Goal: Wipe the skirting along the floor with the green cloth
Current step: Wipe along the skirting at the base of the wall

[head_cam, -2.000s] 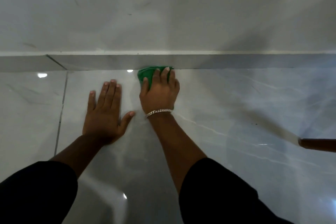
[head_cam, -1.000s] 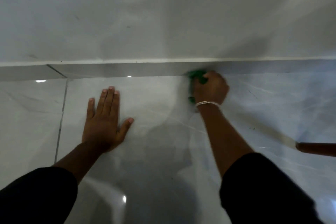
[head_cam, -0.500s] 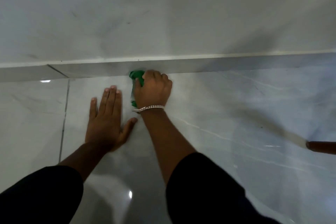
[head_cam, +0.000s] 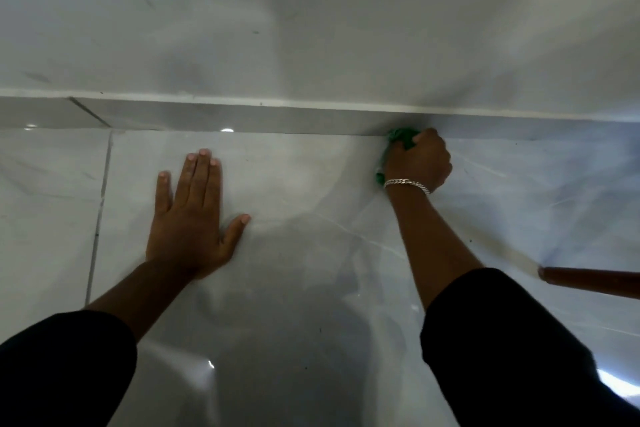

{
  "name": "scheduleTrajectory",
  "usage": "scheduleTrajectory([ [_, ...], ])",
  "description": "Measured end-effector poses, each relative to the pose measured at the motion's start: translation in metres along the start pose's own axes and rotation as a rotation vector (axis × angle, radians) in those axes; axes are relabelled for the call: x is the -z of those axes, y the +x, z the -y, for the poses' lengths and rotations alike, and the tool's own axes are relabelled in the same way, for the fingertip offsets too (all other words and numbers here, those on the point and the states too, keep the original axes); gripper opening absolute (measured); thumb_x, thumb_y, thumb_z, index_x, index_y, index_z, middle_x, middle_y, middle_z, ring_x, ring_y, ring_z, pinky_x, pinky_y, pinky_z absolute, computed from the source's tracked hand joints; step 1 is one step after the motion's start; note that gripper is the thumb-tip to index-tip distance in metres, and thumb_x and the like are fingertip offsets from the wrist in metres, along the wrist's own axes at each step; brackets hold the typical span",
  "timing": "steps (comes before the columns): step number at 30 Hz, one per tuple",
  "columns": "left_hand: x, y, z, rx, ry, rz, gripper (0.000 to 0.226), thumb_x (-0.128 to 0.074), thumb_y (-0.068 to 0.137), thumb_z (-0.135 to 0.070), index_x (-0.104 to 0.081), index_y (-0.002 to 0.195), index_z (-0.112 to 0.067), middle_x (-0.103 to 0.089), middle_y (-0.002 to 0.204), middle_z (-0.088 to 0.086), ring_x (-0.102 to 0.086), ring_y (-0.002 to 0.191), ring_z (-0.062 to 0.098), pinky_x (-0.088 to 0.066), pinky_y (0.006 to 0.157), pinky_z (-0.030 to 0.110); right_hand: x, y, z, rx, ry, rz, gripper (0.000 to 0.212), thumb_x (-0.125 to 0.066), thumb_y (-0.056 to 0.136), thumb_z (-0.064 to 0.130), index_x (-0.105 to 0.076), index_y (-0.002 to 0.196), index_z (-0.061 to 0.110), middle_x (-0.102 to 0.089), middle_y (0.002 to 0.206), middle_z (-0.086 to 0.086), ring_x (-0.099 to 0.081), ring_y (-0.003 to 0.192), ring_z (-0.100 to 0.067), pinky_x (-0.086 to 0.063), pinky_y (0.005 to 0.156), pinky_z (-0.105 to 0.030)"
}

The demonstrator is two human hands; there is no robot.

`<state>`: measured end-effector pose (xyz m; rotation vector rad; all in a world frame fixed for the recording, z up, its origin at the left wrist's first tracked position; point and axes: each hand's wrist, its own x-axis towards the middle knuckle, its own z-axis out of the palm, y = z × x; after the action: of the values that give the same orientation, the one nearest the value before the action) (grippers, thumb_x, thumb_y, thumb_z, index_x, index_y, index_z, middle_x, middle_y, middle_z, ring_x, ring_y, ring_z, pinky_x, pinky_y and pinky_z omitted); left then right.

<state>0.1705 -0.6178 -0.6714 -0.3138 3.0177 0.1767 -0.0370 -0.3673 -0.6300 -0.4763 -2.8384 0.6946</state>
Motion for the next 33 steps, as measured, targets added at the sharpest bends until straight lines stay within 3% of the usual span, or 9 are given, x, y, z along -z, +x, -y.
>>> scheduleTrajectory([
  [4, 0.002, 0.001, -0.001, -0.001, -0.006, -0.002, 0.092, -0.025, 0.089, -0.064, -0.010, 0.156, -0.004, -0.010, 0.167, 0.018, -0.006, 0.156, 0.031, -0.008, 0.123, 0.058, -0.027, -0.068, 0.056, 0.212, 0.086, 0.116, 0.016, -0.067, 0.076, 0.018, -0.064, 0.082, 0.004, -0.068, 0.084, -0.022, -0.065, 0.078, -0.040, -0.048, 0.069, -0.043],
  [7, 0.003, 0.000, -0.002, 0.003, -0.005, -0.001, 0.092, -0.024, 0.089, -0.065, -0.010, 0.157, -0.004, -0.009, 0.167, 0.017, -0.005, 0.156, 0.029, -0.006, 0.123, 0.057, -0.042, -0.113, 0.094, 0.342, 0.173, 0.241, 0.024, -0.069, 0.076, 0.019, -0.064, 0.088, 0.000, -0.067, 0.090, -0.022, -0.063, 0.083, -0.038, -0.047, 0.075, -0.044],
  [11, 0.004, 0.000, -0.001, 0.007, -0.024, 0.004, 0.093, -0.025, 0.089, -0.066, -0.010, 0.157, -0.005, -0.008, 0.168, 0.016, -0.005, 0.156, 0.027, -0.007, 0.123, 0.057, -0.030, -0.104, 0.082, 0.497, 0.171, 0.323, 0.020, -0.068, 0.078, 0.015, -0.064, 0.086, -0.002, -0.067, 0.089, -0.024, -0.064, 0.079, -0.040, -0.049, 0.071, -0.044],
  [14, 0.005, -0.001, -0.001, -0.004, -0.033, -0.009, 0.092, -0.028, 0.088, -0.064, -0.012, 0.157, -0.004, -0.010, 0.167, 0.017, -0.008, 0.155, 0.029, -0.008, 0.123, 0.058, -0.011, -0.055, 0.037, 0.369, 0.130, 0.214, 0.017, -0.067, 0.081, 0.016, -0.064, 0.088, 0.001, -0.067, 0.091, -0.025, -0.065, 0.079, -0.041, -0.053, 0.070, -0.045],
  [18, 0.005, -0.001, -0.002, -0.008, -0.038, -0.026, 0.092, -0.030, 0.088, -0.062, -0.014, 0.156, -0.003, -0.012, 0.167, 0.018, -0.010, 0.155, 0.030, -0.009, 0.123, 0.058, 0.008, 0.002, -0.010, 0.154, 0.047, 0.123, 0.019, -0.065, 0.083, 0.021, -0.058, 0.092, 0.005, -0.063, 0.097, -0.016, -0.062, 0.086, -0.034, -0.042, 0.067, -0.032],
  [21, 0.007, -0.001, -0.003, -0.011, -0.030, -0.019, 0.092, -0.029, 0.088, -0.063, -0.014, 0.156, -0.002, -0.012, 0.167, 0.018, -0.010, 0.155, 0.031, -0.010, 0.122, 0.059, 0.009, -0.004, -0.007, 0.204, -0.026, 0.110, 0.024, -0.065, 0.084, 0.021, -0.058, 0.100, 0.005, -0.063, 0.104, -0.016, -0.061, 0.093, -0.034, -0.046, 0.079, -0.040],
  [24, 0.006, -0.001, -0.001, -0.007, -0.026, -0.019, 0.092, -0.029, 0.089, -0.064, -0.013, 0.156, -0.003, -0.011, 0.167, 0.018, -0.009, 0.155, 0.030, -0.010, 0.122, 0.059, 0.007, -0.023, -0.017, 0.423, -0.022, 0.054, 0.023, -0.067, 0.082, 0.018, -0.064, 0.102, 0.008, -0.062, 0.113, -0.017, -0.058, 0.104, -0.034, -0.047, 0.091, -0.049],
  [28, 0.001, -0.001, 0.001, -0.017, -0.007, -0.006, 0.092, -0.027, 0.090, -0.065, -0.010, 0.157, -0.004, -0.010, 0.167, 0.016, -0.006, 0.156, 0.028, -0.009, 0.123, 0.057, 0.004, -0.027, -0.043, 0.635, -0.160, 0.141, 0.044, -0.059, 0.088, 0.040, -0.063, 0.120, 0.010, -0.059, 0.129, -0.017, -0.053, 0.119, -0.034, -0.042, 0.099, -0.049],
  [33, 0.002, 0.000, -0.001, -0.018, -0.007, -0.007, 0.093, -0.027, 0.090, -0.066, -0.010, 0.157, -0.004, -0.011, 0.167, 0.018, -0.007, 0.156, 0.030, -0.008, 0.123, 0.057, 0.013, -0.009, -0.052, 0.498, -0.412, 0.117, 0.050, -0.048, 0.088, 0.044, -0.053, 0.128, 0.016, -0.052, 0.129, -0.019, -0.046, 0.117, -0.037, -0.039, 0.087, -0.046],
])
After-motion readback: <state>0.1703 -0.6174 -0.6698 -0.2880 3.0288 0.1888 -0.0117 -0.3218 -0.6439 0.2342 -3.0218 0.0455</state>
